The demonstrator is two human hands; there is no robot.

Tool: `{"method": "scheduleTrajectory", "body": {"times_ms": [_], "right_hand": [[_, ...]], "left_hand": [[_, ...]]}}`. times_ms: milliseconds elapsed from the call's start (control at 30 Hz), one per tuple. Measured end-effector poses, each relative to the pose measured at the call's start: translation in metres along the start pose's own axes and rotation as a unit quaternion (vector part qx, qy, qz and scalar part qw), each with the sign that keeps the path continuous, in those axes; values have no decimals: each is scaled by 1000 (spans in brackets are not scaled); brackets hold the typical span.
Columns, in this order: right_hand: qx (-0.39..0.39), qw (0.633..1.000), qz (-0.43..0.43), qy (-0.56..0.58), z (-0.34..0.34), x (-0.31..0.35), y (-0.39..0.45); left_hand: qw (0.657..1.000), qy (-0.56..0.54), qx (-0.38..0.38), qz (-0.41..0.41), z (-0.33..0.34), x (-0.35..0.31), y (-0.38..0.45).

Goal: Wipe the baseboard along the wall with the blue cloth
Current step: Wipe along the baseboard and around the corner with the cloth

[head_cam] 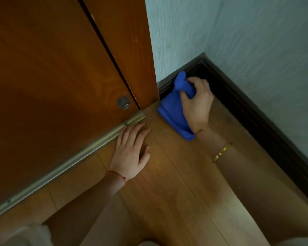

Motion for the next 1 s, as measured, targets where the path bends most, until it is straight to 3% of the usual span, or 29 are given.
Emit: {"method": "scheduleTrajectory", "body": {"times_ms": [233, 433, 633, 800, 1000], "right_hand": [[94, 994, -61, 15, 17, 20, -26], [9, 1000, 27, 0, 5, 6, -6], [102, 994, -28, 5, -2, 22, -25], [-39, 996, 75, 11, -74, 7, -62], [-208, 955, 210, -39, -155, -20, -110]], "left_hand": [[1000, -6, -7, 3, 1, 0, -1], [1000, -2, -1, 4, 0, -1, -1], [1000, 4, 17, 3, 0, -1, -1], [1000, -13, 14, 18, -3, -21, -2], [993, -48, 28, 100, 3, -71, 7]]}}
Point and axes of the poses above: each hand's wrist, its own y-axis towards the middle knuckle, its own z-axis out of the palm, x = y × z, the point moved 6 cm from there along y, towards the middle knuckle, and after that the axes turned 5 degrees about y, right-handed, at the moved point
